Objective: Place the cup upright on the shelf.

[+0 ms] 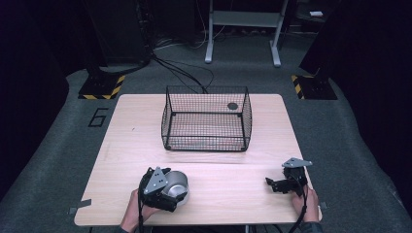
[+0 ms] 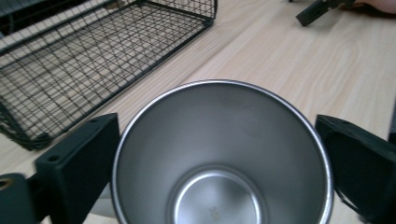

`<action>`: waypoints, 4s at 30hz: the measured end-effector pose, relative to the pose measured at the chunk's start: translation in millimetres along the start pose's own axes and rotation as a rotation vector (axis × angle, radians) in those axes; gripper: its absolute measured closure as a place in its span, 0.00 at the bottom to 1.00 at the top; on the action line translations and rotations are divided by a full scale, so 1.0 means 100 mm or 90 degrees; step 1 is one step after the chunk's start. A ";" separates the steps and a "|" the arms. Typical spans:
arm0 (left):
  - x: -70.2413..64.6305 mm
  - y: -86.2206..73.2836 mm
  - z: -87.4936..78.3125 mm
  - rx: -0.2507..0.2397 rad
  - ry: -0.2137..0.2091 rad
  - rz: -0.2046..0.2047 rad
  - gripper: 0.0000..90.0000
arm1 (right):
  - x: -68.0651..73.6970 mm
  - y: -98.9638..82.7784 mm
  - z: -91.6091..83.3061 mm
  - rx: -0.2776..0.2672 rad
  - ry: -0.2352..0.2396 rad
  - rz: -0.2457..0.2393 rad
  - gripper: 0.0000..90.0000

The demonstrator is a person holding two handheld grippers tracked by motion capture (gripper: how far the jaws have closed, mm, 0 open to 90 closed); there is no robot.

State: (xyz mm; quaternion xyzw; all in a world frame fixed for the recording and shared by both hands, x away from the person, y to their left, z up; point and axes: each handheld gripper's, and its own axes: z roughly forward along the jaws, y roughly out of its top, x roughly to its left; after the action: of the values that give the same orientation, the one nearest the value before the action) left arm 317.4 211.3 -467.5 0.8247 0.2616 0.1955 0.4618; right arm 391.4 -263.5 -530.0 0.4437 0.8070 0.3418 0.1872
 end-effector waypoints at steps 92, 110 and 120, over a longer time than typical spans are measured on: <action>0.70 0.94 0.01 -0.052 -0.026 0.026 0.07 | 0.00 0.00 0.00 0.000 0.001 -0.003 0.00; 0.82 1.23 0.13 -0.057 -0.031 0.037 0.07 | 0.00 0.00 0.00 0.000 0.000 0.000 0.00; 0.88 1.32 0.19 -0.063 -0.027 0.033 0.07 | -0.01 0.00 0.00 0.000 0.001 -0.004 0.00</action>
State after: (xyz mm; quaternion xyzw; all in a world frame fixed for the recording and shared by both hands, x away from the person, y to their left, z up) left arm 431.0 194.7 -355.7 0.8114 0.2201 0.2026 0.5021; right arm 391.9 -264.0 -530.0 0.4410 0.8083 0.3418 0.1879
